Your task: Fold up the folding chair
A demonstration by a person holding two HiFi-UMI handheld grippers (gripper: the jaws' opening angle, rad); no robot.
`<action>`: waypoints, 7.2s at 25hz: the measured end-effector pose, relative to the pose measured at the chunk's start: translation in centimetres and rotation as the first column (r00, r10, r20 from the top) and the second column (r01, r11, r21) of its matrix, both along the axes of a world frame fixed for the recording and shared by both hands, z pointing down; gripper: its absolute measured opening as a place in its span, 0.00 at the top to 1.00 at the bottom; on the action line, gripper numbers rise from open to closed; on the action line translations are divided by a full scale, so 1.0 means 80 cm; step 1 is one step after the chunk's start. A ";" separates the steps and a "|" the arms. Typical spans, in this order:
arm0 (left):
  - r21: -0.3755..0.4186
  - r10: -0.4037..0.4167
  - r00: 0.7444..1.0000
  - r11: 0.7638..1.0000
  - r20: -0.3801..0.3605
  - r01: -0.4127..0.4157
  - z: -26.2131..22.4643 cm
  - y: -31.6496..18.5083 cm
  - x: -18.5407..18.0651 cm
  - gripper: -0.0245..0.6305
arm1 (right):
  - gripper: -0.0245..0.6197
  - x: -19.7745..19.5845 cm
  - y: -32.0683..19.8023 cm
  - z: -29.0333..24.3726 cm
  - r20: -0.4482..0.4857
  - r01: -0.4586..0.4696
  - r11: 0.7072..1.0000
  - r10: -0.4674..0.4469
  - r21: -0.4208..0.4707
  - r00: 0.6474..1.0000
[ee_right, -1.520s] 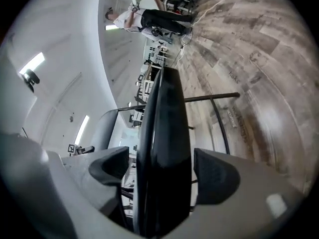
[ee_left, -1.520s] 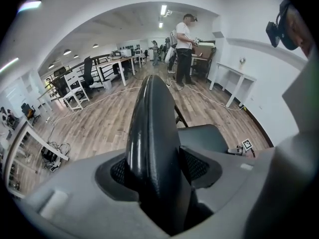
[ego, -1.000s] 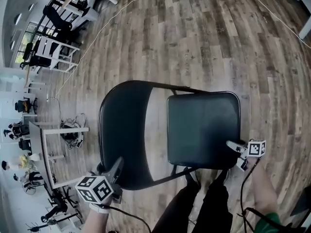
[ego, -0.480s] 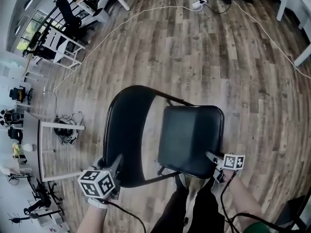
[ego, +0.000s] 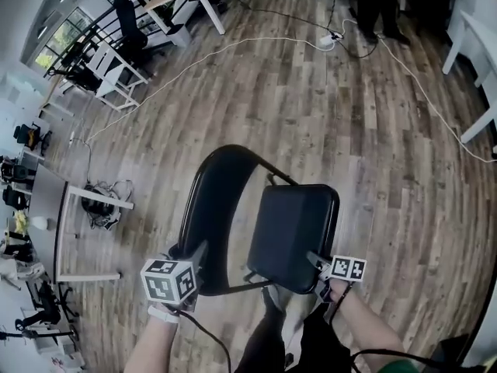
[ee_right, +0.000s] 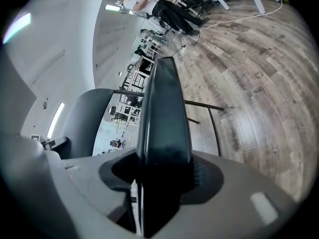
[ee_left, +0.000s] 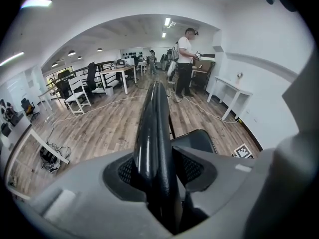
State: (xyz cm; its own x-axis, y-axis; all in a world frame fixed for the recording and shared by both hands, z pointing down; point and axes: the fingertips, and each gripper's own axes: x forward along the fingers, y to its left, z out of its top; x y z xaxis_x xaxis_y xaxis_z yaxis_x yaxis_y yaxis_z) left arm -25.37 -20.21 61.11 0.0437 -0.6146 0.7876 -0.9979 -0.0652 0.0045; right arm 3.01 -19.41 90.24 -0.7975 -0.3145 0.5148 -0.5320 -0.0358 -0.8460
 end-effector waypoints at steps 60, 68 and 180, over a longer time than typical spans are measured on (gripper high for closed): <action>0.038 0.006 1.000 0.999 -0.008 -0.005 -0.094 0.019 -0.102 0.75 | 0.61 -0.371 -0.003 -0.173 -0.356 -0.002 1.000 0.000 -0.005 0.934; 0.043 0.024 1.000 0.999 -0.018 -0.023 -0.099 0.020 -0.082 0.76 | 0.61 -0.405 -0.005 -0.178 -0.300 -0.001 1.000 0.001 -0.002 0.954; 0.050 0.008 0.990 0.999 0.140 -0.015 -0.111 0.034 -0.066 0.74 | 0.94 -0.083 0.066 -0.821 -0.192 0.186 0.048 0.192 0.981 0.962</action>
State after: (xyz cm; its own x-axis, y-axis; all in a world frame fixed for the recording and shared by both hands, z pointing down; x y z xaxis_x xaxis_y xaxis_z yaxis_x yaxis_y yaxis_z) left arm -30.62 -17.52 52.20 -0.0572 -0.6542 0.7541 -0.9877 -0.0731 -0.1383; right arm -3.64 -14.12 24.56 -0.7243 -0.6730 -0.1499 -0.6860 0.7253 0.0583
